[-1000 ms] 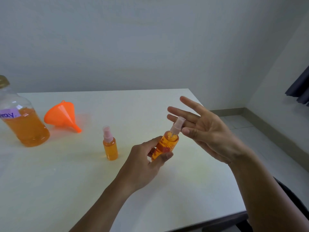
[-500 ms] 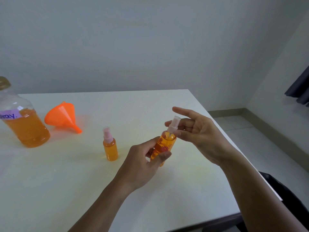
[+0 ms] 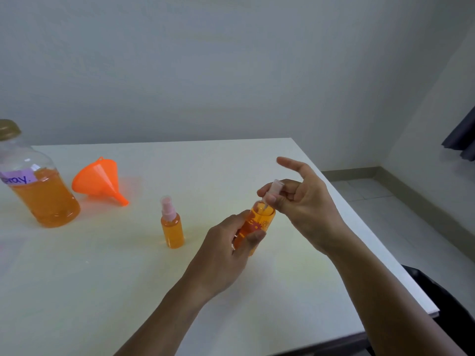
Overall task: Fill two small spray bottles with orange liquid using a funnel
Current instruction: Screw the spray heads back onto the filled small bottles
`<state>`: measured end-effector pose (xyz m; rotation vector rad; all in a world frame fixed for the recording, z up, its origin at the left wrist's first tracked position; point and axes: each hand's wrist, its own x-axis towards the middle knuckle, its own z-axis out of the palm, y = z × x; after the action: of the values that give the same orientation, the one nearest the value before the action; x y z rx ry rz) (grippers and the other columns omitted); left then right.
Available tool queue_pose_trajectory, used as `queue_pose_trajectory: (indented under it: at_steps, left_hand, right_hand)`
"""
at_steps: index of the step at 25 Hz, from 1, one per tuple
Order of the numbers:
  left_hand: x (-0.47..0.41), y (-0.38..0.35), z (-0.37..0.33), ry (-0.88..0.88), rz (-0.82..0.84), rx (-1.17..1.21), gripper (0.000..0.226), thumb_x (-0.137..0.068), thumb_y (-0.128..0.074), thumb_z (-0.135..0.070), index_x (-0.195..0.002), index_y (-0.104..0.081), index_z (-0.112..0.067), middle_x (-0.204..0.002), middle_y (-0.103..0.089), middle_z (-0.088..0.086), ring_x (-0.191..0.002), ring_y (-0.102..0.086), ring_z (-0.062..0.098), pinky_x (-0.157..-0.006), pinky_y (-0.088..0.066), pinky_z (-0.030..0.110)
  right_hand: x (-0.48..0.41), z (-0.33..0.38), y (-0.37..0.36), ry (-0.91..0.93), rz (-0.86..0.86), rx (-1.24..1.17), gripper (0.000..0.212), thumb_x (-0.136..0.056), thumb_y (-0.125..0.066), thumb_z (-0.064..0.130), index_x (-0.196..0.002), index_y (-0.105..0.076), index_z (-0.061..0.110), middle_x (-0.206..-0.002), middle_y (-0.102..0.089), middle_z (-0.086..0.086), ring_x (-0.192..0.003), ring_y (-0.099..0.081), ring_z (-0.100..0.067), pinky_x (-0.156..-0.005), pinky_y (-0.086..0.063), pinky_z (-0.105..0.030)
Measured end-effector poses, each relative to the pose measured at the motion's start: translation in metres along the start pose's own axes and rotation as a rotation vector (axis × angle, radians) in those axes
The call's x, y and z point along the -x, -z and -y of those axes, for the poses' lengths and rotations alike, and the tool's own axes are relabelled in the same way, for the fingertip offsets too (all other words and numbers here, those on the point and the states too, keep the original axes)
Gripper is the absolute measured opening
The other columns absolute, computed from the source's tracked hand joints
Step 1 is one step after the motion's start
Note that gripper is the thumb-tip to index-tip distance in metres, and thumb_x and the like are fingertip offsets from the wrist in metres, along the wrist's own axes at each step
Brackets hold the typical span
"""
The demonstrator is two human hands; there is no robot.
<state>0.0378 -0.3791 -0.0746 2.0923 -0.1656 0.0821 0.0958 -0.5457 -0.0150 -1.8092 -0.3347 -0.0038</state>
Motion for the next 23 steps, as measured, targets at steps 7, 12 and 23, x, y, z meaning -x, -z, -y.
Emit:
queue_pose_trajectory:
  at_steps: [7,12,23]
  left_hand:
    - [-0.002,0.013,-0.008,0.084,0.168,0.277,0.04,-0.087,-0.056,-0.056,-0.123,-0.062,-0.04,-0.105,-0.071,-0.021,-0.103,-0.064,0.003,-0.089,-0.047,0.021]
    - [0.0,0.013,-0.011,0.135,0.359,0.483,0.035,-0.091,-0.053,-0.044,-0.12,-0.067,-0.029,-0.11,-0.074,-0.003,-0.11,-0.065,0.01,-0.103,-0.045,0.032]
    - [-0.008,0.004,-0.006,-0.012,0.062,0.195,0.046,-0.082,-0.064,-0.061,-0.121,-0.061,-0.037,-0.107,-0.071,-0.016,-0.104,-0.067,0.011,-0.089,-0.058,0.031]
  right_hand:
    - [0.0,0.005,0.01,-0.074,0.213,-0.328,0.075,-0.082,-0.07,0.016,-0.151,-0.041,0.019,-0.118,-0.077,-0.01,-0.114,-0.072,-0.024,-0.096,-0.054,-0.036]
    - [0.0,0.003,0.02,-0.118,0.366,-0.387,0.055,-0.085,-0.065,0.016,-0.139,-0.056,0.013,-0.109,-0.078,-0.011,-0.115,-0.07,-0.027,-0.101,-0.049,-0.038]
    - [0.01,0.007,-0.003,-0.01,0.088,-0.299,0.022,-0.094,-0.066,0.012,-0.115,-0.074,0.011,-0.099,-0.08,-0.009,-0.1,-0.075,-0.021,-0.081,-0.058,-0.02]
